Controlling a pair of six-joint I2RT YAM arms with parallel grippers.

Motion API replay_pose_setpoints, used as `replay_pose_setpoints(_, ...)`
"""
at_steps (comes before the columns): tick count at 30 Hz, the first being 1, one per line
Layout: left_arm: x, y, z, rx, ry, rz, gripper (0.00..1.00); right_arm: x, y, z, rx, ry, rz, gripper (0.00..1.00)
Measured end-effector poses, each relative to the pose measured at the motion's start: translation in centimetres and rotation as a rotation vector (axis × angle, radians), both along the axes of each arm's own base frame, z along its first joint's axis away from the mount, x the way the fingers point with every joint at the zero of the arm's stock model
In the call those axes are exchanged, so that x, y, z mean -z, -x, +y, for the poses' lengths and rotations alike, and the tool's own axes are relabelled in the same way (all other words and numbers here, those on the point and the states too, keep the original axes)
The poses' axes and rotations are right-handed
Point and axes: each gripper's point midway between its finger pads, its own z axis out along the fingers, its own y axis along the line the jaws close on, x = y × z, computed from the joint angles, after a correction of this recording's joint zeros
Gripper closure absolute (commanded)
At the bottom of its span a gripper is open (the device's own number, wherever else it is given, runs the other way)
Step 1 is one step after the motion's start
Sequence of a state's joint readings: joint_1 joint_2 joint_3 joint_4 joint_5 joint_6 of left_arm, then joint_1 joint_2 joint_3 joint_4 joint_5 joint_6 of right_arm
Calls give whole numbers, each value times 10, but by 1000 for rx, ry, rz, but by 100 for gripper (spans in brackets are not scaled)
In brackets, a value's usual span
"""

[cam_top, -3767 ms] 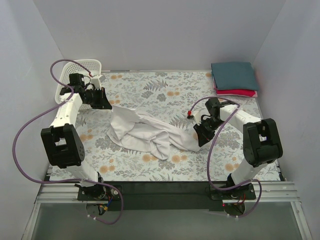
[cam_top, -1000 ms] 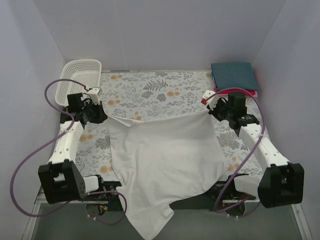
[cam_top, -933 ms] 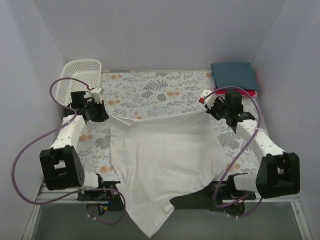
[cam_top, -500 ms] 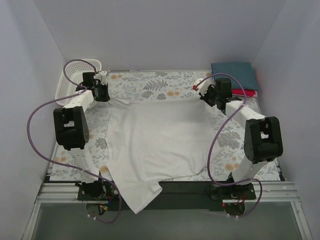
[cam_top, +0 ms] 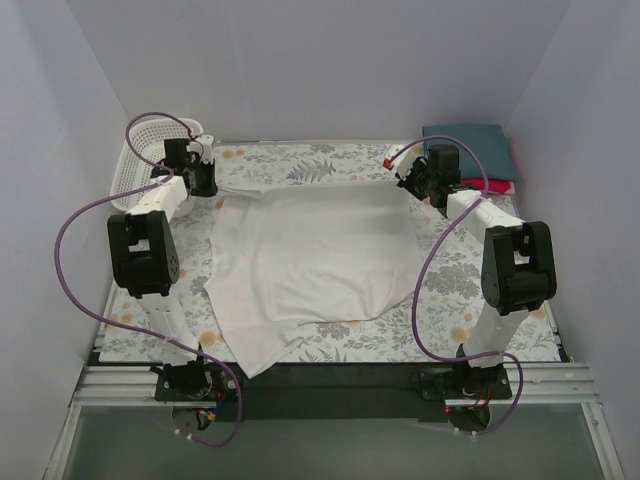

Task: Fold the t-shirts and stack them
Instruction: Fold the tshirt

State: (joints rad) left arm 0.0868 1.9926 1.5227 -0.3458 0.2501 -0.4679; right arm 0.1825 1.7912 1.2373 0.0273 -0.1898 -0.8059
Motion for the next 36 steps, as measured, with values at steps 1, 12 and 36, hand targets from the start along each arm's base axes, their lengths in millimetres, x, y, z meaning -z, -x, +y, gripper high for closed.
replay_pose_setpoints(1,3,5,0,1,0,12,100,1,0,0,-3,5,0,99)
replay_pose_setpoints(12,-34,73,-8,16,-2,44,100,8,17,-10,-24,35,21,99)
replay_pose_setpoints(36,22,198,-29,-68,22,338,100,56,62,-17,-88,82,147,99)
